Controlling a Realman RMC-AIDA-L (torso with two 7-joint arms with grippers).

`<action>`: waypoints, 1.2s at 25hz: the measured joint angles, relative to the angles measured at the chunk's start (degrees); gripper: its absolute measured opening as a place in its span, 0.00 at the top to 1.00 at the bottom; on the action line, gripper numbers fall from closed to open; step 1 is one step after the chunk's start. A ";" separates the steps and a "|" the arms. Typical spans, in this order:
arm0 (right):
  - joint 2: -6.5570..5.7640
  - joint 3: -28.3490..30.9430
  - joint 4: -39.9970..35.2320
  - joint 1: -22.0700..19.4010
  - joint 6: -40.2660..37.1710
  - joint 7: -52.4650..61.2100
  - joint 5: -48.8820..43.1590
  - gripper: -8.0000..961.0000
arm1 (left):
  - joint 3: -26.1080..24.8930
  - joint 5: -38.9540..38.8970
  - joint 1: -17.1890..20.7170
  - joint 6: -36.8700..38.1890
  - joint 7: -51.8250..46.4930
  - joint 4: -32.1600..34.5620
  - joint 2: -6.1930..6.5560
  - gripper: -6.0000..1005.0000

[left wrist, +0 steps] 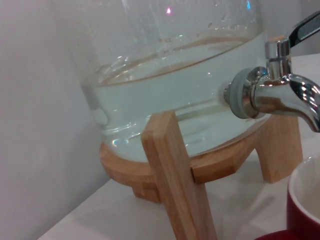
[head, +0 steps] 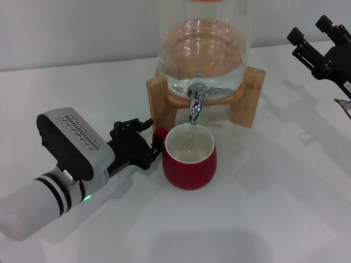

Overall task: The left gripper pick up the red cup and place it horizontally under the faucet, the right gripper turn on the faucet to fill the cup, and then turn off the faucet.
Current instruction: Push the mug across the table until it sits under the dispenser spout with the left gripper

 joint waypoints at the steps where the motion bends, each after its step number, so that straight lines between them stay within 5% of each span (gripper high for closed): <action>1: 0.00 -0.01 -0.06 0.01 0.00 0.00 0.00 0.14 | 0.00 0.00 0.06 0.03 0.20 -0.02 0.00 0.58; 30: 0.00 -0.17 -0.29 0.32 0.04 -0.14 -0.69 0.14 | 0.00 -0.47 3.61 -0.14 4.94 -0.62 -0.20 0.58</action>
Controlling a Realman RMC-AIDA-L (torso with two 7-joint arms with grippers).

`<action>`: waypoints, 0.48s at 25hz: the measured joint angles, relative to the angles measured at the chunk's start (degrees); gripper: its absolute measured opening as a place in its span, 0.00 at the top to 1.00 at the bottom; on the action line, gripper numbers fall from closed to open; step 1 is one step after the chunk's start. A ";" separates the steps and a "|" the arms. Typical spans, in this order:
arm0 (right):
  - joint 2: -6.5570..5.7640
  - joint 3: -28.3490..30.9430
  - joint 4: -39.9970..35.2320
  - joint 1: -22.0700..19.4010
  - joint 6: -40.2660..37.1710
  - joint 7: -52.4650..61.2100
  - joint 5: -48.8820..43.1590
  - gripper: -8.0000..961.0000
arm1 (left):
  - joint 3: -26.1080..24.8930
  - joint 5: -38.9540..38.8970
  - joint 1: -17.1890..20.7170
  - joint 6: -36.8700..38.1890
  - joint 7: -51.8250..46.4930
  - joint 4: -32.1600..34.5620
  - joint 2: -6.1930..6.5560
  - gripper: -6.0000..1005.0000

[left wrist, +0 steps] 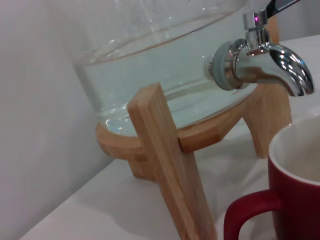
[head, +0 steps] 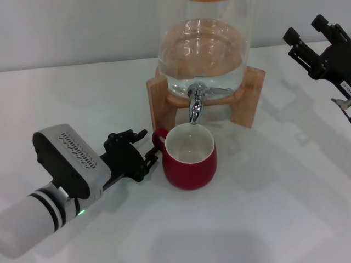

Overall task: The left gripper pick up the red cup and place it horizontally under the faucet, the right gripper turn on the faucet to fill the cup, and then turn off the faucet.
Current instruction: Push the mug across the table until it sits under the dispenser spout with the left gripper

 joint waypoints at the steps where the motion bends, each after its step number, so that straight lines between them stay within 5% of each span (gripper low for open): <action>1: 0.00 0.00 0.01 0.02 0.02 0.01 -0.01 0.14 | -0.01 0.04 0.26 0.03 0.01 -0.23 0.00 0.58; 12: 0.16 0.00 0.17 0.09 0.05 0.04 -0.02 0.14 | -0.08 0.34 2.38 1.51 0.86 -1.18 0.00 0.58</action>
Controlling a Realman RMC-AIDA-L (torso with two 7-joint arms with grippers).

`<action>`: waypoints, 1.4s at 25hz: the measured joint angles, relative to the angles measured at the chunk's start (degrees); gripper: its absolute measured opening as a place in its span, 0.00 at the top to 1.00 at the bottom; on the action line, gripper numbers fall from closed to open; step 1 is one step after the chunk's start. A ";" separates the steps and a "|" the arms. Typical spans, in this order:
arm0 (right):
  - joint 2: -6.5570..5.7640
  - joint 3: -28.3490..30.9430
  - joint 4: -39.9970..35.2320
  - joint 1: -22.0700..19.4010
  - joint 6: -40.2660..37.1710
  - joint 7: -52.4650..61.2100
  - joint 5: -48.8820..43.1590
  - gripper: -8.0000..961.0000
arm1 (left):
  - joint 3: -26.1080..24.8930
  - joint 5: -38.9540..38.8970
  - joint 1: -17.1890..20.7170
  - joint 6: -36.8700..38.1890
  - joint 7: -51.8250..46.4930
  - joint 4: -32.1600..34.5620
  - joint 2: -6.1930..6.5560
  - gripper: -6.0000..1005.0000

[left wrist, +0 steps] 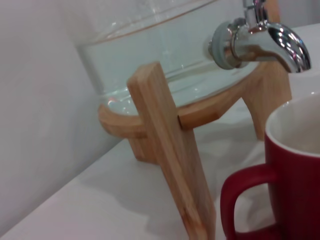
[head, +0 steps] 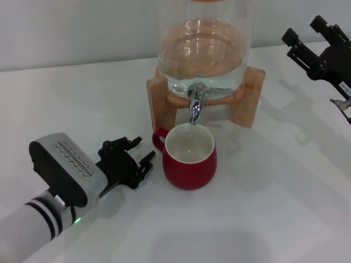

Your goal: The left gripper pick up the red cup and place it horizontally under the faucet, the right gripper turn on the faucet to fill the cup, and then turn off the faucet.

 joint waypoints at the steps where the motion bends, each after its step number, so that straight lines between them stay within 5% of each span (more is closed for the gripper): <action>1: 0.01 0.00 0.00 0.00 0.00 0.00 0.00 0.14 | -0.09 0.00 0.08 0.02 0.01 -0.01 0.00 0.58; 35: -0.17 0.00 -0.17 -0.17 -0.17 0.10 0.01 0.14 | -4.76 -0.13 0.51 2.28 0.71 -0.20 0.27 0.58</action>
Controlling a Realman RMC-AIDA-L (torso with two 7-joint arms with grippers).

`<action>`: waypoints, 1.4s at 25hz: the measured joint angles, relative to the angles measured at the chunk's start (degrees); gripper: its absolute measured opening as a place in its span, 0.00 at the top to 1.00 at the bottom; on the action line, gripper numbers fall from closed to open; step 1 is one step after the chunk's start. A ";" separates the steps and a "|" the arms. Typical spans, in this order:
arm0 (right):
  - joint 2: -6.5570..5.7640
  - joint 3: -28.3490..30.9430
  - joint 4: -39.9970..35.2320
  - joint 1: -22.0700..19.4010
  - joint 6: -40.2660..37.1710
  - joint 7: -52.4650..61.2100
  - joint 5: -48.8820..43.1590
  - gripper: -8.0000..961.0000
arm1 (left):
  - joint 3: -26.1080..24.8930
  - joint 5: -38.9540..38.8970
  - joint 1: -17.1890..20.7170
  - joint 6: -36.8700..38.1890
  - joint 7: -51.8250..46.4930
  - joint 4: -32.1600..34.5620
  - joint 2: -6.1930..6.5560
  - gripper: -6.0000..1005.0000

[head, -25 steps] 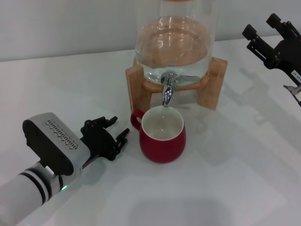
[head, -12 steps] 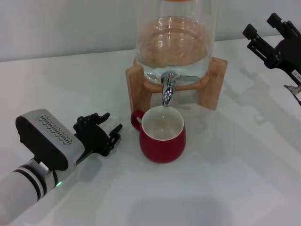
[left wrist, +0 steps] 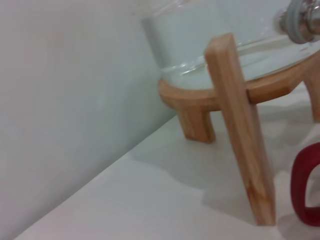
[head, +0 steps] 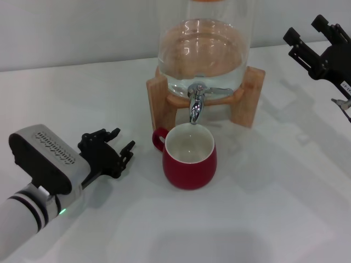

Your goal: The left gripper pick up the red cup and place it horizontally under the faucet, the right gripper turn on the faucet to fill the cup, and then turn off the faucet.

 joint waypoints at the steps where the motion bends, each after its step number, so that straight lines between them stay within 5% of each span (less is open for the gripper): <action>1: 0.00 0.00 0.00 -0.03 -0.02 0.00 0.00 0.14 | -0.26 0.00 0.13 0.00 0.00 0.01 0.01 0.58; 24: -0.09 0.07 0.01 -0.02 0.08 -0.13 0.00 0.14 | -7.32 0.05 1.05 -2.12 0.00 0.34 0.06 0.58; 35: -0.09 0.57 -0.01 0.14 0.16 -0.12 0.06 0.14 | -12.48 -8.28 1.17 -12.07 -0.03 4.22 0.07 0.58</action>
